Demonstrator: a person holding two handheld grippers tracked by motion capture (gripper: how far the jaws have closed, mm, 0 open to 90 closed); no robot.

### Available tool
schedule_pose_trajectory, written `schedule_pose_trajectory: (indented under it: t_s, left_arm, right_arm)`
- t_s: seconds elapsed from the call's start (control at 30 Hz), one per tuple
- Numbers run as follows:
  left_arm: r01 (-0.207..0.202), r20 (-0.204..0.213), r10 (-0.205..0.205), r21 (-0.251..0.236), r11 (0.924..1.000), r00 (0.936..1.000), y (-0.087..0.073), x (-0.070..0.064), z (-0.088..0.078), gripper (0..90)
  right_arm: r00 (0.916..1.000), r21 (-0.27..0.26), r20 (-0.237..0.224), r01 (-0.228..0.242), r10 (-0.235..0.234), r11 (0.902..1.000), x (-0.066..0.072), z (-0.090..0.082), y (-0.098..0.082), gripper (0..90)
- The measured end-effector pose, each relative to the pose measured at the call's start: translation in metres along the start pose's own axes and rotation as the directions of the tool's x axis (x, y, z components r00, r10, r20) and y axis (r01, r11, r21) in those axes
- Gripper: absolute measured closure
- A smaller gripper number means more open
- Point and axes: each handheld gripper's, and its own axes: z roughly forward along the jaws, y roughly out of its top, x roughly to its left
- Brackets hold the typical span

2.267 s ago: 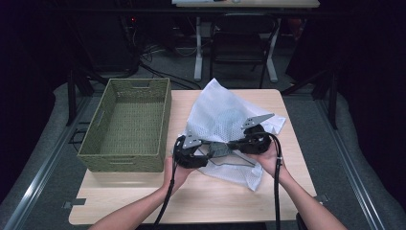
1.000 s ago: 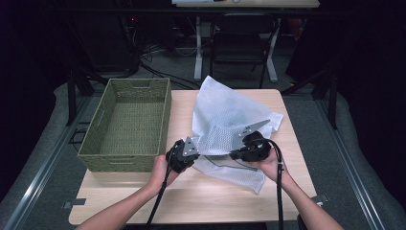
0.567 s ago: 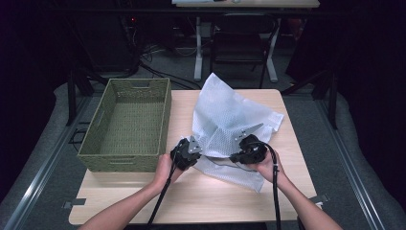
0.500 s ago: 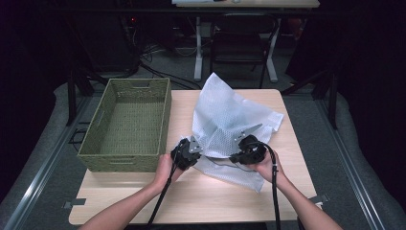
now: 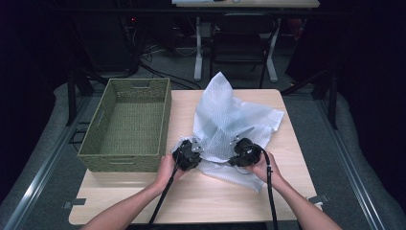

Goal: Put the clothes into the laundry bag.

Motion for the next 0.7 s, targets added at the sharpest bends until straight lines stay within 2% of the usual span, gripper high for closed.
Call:
schedule_pose_trajectory:
  t_s: [0.23, 0.33, 0.47, 0.6, 0.7]
  left_arm:
    - [0.008, 0.039, -0.009, 0.028, 0.9996, 0.9992, 0.001, 0.000, 0.000, 66.4]
    - [0.017, 0.063, -0.019, 0.037, 0.9992, 0.9978, 0.002, 0.000, -0.003, 53.6]
    - [0.021, 0.089, -0.023, 0.027, 0.9994, 0.9958, 0.002, -0.002, -0.009, 37.1]
    - [0.026, 0.112, -0.028, 0.014, 0.9996, 0.9933, 0.004, -0.003, -0.015, 29.4]
    - [0.038, 0.111, -0.038, 0.004, 0.9993, 0.9931, 0.007, -0.003, -0.021, 21.3]
  right_arm:
    - [1.0000, 0.035, 0.005, -0.006, 0.006, 0.9994, -0.003, 0.009, -0.002, 86.7]
    - [0.9999, 0.042, 0.005, -0.011, 0.010, 0.9990, -0.004, 0.010, -0.002, 86.3]
    - [0.9999, 0.058, 0.007, -0.012, 0.012, 0.9982, -0.006, 0.014, -0.003, 84.1]
    - [0.9999, 0.062, 0.000, -0.015, 0.015, 0.9979, -0.006, 0.014, -0.003, 82.2]
    - [0.9997, 0.077, -0.011, -0.021, 0.022, 0.9968, -0.007, 0.016, -0.004, 77.9]
